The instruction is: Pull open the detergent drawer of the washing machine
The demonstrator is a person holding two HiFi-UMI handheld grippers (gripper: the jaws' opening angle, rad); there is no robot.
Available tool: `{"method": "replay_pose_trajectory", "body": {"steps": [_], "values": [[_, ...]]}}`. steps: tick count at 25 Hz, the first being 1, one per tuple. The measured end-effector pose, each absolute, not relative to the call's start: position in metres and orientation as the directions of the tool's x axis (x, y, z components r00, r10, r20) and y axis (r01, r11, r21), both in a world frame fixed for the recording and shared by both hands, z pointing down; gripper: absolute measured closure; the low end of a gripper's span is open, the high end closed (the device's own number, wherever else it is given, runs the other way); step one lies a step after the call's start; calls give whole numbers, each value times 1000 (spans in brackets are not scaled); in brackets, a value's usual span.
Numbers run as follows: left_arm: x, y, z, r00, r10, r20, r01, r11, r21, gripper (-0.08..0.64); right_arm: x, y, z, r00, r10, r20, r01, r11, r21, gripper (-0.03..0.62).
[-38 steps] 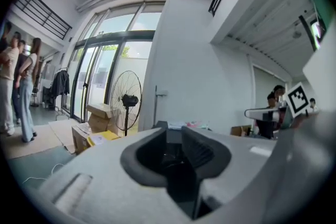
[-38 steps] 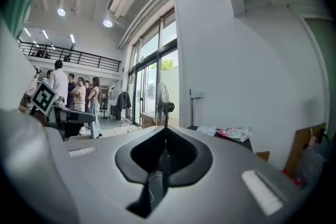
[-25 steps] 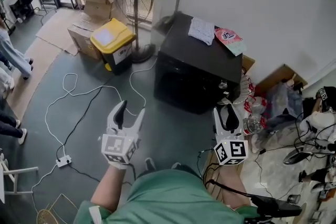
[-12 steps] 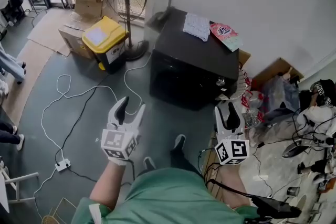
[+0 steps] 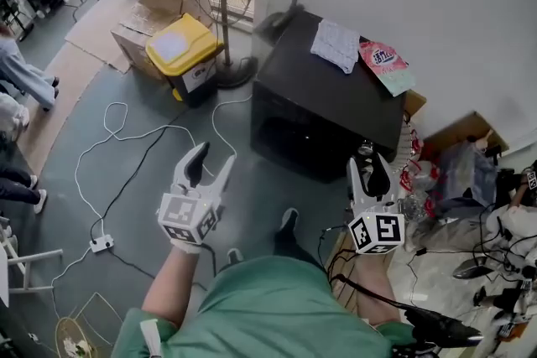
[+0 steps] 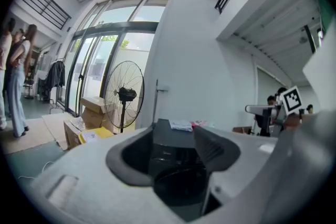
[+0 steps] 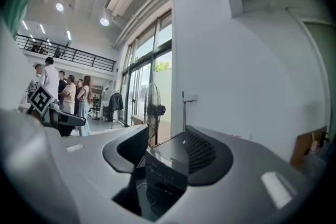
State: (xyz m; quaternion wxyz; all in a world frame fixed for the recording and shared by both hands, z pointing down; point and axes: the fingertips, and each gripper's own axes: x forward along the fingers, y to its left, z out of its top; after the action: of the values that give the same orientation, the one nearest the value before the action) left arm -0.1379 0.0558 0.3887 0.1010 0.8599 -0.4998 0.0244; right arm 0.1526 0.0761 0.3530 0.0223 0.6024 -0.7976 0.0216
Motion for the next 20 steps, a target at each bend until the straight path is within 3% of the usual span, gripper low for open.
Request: {"method": "replay_pose_trajectory", "body": {"steps": [9,17,20], "values": [[-68,-23,412,460,-862,213,-882,-417,218,314,213,-44,367,-413,-908,74,-909,406,-95,385],[-49,-60,436,423,-868,260,-897,-360,258,314,219,-107,385,-536,-839,97,-842,522,-139,385],[-46,-75,453,461,-854,241,-862,-367,350,314,218,-120,396,-552,-826,113,-831,534,-157,385]]}}
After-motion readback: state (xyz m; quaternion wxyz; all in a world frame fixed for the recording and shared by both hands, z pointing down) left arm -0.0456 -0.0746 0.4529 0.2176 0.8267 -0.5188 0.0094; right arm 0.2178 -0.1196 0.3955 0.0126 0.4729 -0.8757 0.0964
